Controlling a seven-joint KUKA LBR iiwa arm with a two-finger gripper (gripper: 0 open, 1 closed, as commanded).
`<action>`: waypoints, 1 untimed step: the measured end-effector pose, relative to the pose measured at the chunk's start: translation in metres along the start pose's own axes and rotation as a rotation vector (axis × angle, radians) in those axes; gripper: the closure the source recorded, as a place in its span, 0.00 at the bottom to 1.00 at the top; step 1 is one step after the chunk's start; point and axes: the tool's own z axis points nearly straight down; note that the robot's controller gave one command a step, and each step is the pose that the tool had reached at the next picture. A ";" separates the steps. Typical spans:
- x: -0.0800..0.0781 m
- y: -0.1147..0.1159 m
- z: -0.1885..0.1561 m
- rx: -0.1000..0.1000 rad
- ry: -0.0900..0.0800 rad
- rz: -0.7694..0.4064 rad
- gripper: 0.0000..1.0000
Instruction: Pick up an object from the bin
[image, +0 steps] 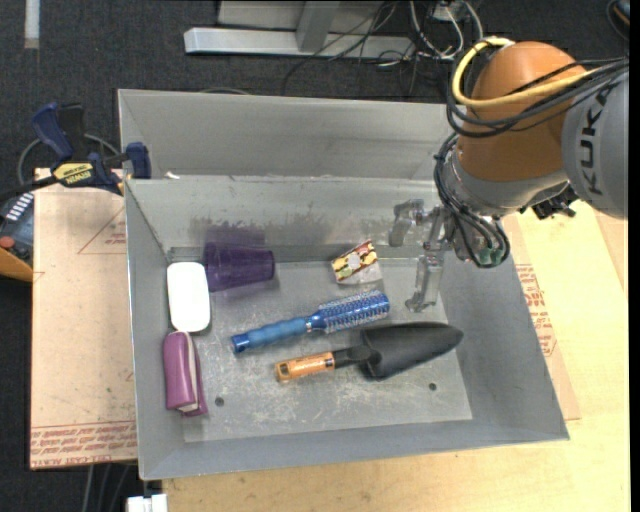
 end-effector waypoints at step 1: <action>-0.001 0.000 -0.005 0.000 -0.008 -0.001 0.00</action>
Offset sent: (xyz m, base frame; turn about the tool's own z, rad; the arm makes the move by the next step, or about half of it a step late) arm 0.0055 0.0560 -0.1705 -0.3323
